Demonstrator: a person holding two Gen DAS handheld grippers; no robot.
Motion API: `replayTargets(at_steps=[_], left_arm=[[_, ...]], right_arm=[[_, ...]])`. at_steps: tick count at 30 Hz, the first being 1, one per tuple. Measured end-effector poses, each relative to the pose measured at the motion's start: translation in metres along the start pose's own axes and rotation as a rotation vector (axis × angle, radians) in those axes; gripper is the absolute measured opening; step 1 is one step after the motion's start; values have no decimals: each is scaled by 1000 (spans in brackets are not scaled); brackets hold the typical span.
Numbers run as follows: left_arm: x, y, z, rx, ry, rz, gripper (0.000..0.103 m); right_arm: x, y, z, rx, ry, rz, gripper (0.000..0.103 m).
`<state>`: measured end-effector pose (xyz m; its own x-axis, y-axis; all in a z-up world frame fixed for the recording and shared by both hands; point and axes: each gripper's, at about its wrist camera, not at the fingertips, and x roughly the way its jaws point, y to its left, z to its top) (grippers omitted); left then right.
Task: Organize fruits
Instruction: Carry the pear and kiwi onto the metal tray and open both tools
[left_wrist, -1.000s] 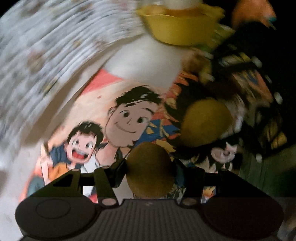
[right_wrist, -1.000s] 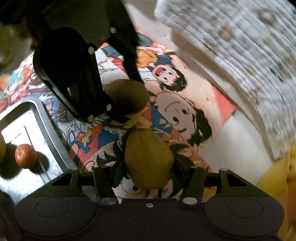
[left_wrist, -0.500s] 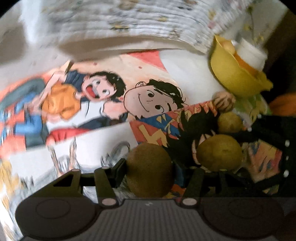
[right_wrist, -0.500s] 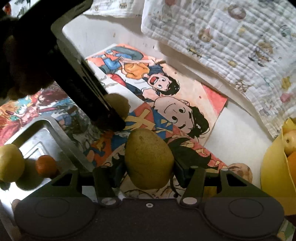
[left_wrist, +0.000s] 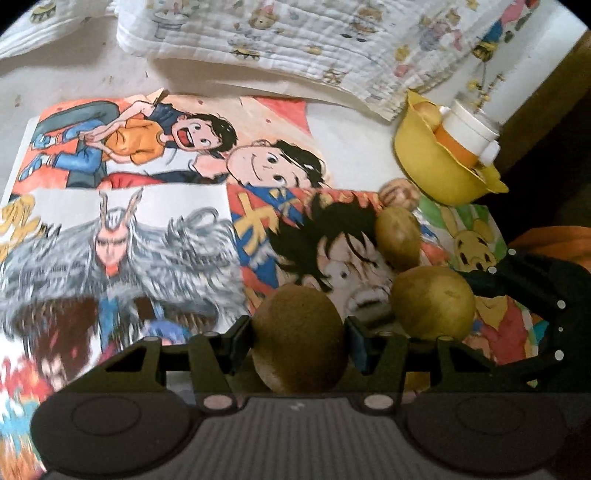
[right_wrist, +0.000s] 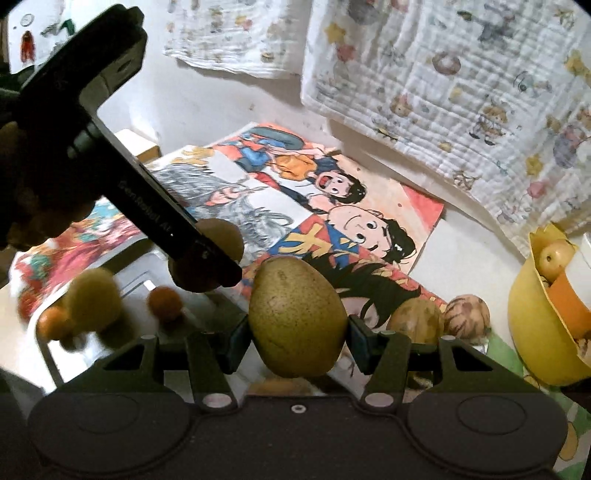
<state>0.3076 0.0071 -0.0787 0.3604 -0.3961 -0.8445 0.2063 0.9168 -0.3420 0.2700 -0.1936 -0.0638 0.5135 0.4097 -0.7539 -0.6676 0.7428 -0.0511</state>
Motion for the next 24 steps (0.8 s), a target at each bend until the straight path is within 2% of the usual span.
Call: replayTargets(at_steps=[12,18,24], left_arm=[[-8,-32,-56,14,49,1,58],[-3,-42,-74,15,77,40,58],[-1,-48,-83,4,67,68,58]], right_arm=[[-46,31,-46,-19,19,82,57],[-41,41,-64,-2,81,102,57],[-28,46,-77,3,170,64,57]])
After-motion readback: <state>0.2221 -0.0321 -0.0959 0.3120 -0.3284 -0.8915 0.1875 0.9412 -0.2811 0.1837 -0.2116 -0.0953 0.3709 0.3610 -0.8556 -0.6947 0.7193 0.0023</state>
